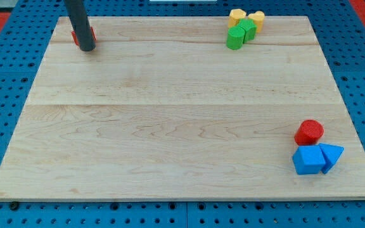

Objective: Move the arm towards the right

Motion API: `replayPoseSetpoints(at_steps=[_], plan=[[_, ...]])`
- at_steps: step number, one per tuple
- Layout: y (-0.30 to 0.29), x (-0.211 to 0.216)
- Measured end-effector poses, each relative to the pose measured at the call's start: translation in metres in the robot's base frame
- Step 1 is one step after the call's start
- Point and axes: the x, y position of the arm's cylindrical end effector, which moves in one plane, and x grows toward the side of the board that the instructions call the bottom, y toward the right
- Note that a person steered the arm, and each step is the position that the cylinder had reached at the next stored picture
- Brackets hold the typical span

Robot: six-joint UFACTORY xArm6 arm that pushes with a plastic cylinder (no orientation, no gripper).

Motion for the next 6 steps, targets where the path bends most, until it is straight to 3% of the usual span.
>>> replayPoseSetpoints(at_steps=[1, 2, 4, 6], plan=[[-0.002, -0.01], [0.049, 0.034], [0.254, 0.075], [0.452, 0.148]])
